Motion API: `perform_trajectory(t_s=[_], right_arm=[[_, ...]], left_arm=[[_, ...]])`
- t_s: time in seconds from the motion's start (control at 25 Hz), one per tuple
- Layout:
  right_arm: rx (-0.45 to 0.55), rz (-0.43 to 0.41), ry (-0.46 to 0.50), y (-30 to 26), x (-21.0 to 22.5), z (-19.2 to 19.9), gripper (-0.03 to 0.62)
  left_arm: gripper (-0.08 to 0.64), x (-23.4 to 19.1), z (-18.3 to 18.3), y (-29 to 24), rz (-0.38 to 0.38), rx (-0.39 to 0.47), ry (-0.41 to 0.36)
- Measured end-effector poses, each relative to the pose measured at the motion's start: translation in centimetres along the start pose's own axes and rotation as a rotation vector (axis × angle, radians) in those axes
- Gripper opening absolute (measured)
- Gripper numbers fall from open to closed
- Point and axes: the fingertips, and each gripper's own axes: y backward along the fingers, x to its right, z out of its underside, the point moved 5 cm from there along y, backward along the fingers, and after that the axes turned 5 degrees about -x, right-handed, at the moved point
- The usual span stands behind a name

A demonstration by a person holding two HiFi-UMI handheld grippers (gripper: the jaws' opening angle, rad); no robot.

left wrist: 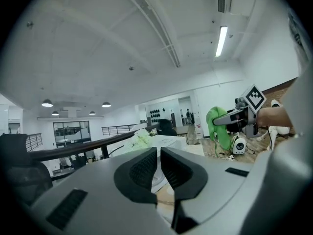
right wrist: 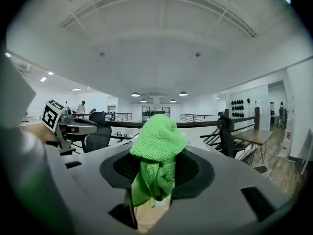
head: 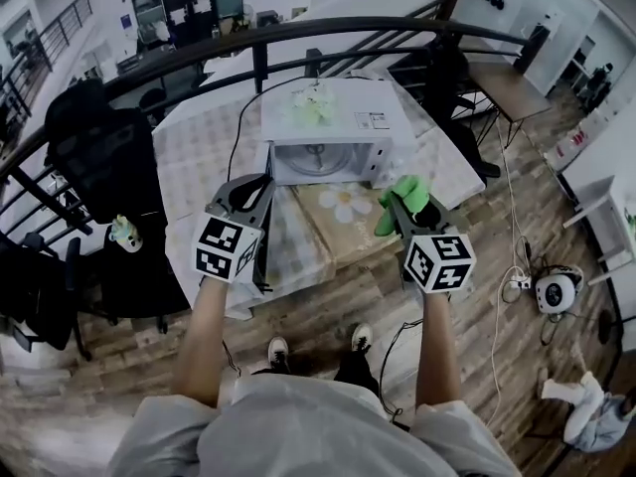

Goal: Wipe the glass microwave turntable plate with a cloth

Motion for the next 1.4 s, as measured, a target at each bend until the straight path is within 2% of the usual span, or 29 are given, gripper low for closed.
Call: perform_trajectory(t_s=[0.16,0.48,0.6,0.76,0.88,1.04,1.24,1.4], right_arm=[[-0.051,-0.114,0.026,-4.5,2.9,0.8,0.186],[-0.124,-0.292,0.081,-12.9,8.1,2.1,0.191],[-0.164,-0.347,0.126,-15.8,8.5,3.1,0.193],[-0.25,-0.432,0.181,-20.2,6.8,5.7,0.193],[-0.301,-0.456,0.198,-23.6,5.0,8.3,0.195],[-0.343,-0.484,0.191,-28.0,2.5,11.2,0.199],[-0.352,-0.492,0.186,-33.7,-0.2,13.4,0.201],[-0.329,-0.455,0.173,-37.4,-1.3,14.5,0.214]], left_arm=[[0.037,0.3,0.0,-2.7,-0.084,-0.022,0.057],[0.038,1.5,-1.0,-6.5,-0.244,-0.052,0.086],[0.038,2.8,-0.6,-7.7,-0.281,-0.078,0.108],[0.038,3.3,1.4,-9.6,-0.311,-0.112,0.157],[0.038,2.7,3.0,-11.7,-0.314,-0.115,0.194],[0.038,2.5,4.7,-13.7,-0.289,-0.112,0.201],[0.037,1.8,7.6,-14.6,-0.293,-0.11,0.231],[0.037,1.8,10.0,-15.2,-0.295,-0.118,0.257]])
